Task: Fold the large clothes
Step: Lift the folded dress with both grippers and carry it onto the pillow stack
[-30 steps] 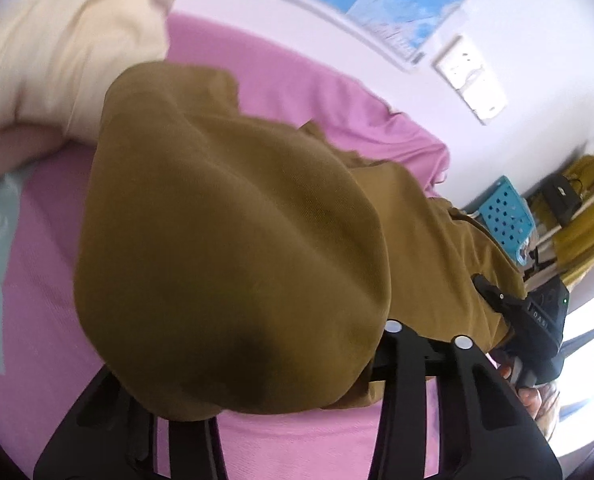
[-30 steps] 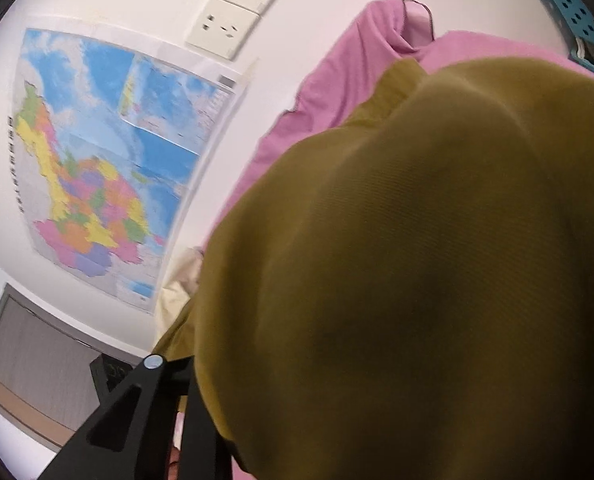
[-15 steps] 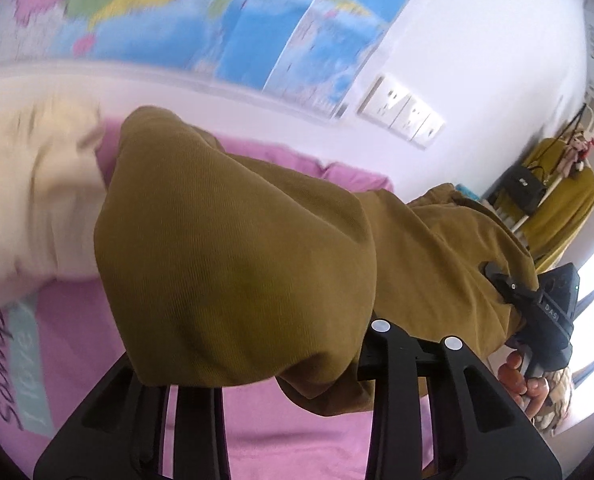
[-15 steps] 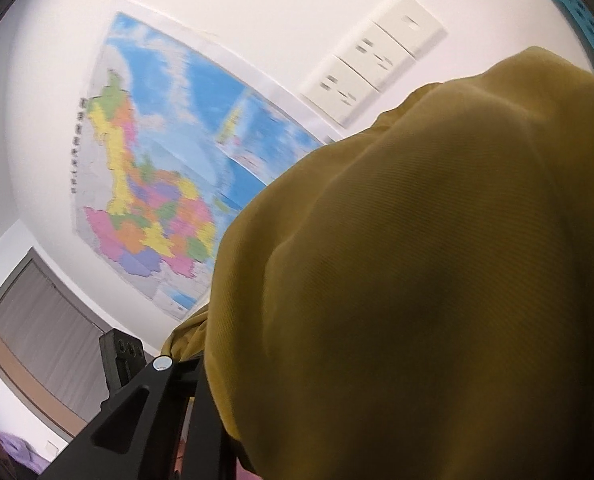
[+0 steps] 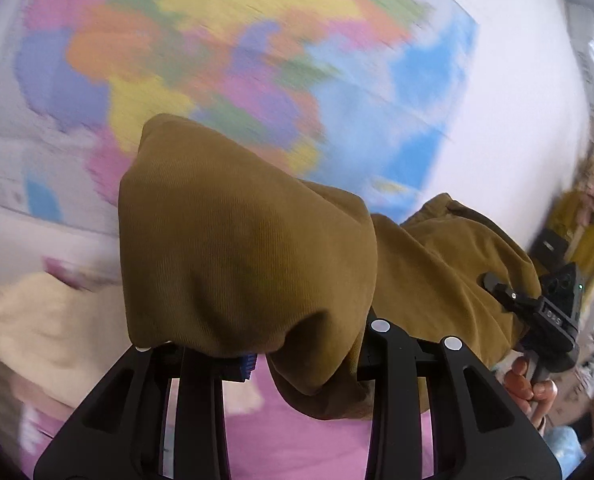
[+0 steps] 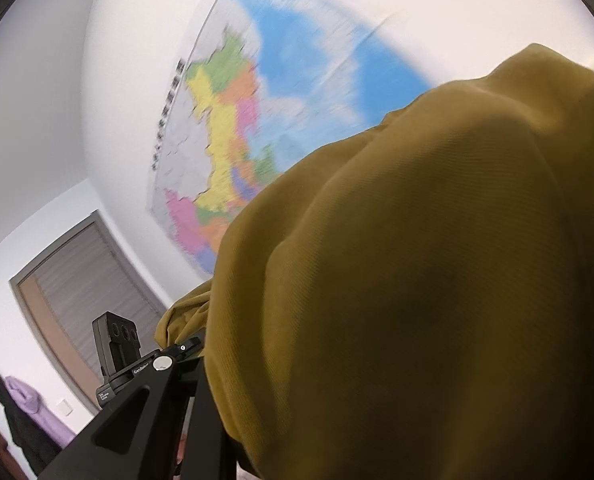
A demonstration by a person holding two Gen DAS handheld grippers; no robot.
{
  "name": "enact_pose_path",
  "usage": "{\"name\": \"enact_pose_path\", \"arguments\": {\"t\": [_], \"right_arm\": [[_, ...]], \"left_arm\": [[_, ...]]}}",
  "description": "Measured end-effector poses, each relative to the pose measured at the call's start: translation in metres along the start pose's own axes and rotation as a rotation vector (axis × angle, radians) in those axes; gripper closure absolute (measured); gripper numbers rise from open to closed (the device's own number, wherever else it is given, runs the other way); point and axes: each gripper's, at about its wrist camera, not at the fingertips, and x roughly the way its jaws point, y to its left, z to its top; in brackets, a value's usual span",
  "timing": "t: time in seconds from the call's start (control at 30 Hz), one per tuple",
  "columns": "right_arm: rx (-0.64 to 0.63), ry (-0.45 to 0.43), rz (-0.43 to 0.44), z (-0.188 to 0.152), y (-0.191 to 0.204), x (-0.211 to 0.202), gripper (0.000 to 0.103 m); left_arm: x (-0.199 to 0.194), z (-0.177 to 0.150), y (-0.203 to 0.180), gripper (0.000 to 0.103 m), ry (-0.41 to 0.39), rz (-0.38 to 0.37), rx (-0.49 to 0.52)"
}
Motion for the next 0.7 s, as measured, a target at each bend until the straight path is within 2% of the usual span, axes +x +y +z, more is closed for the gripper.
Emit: {"name": "enact_pose_path", "arguments": {"t": [0.23,0.3,0.43,0.53,0.6,0.63,0.7], "right_arm": [[-0.028,0.114,0.098,-0.017,0.034,0.139,0.084],[-0.016,0.146,0.117,-0.027,0.04,0.183,0.084],[-0.061,0.189,0.135,-0.054,0.054,0.242,0.085],[-0.082,0.216,0.14,-0.083,0.053,0.278,0.085],[-0.1,0.252,0.119,-0.107,0.043,0.293,0.085],[-0.113,0.281,0.095,-0.124,0.042,0.3,0.085],[-0.052,0.387,0.057,-0.159,0.015,0.323,0.085]], "left_arm": [[-0.021,0.037,0.106,0.071,-0.086,0.214,-0.076],[-0.022,0.043,0.135,0.071,-0.093,0.275,-0.088],[-0.019,0.05,0.195,0.072,-0.095,0.36,-0.142],[-0.017,0.045,0.231,0.072,-0.1,0.39,-0.156],[-0.008,0.03,0.262,0.071,-0.088,0.411,-0.183],[-0.002,0.024,0.273,0.071,-0.073,0.418,-0.198],[0.024,-0.005,0.305,0.071,0.007,0.464,-0.227]]}}
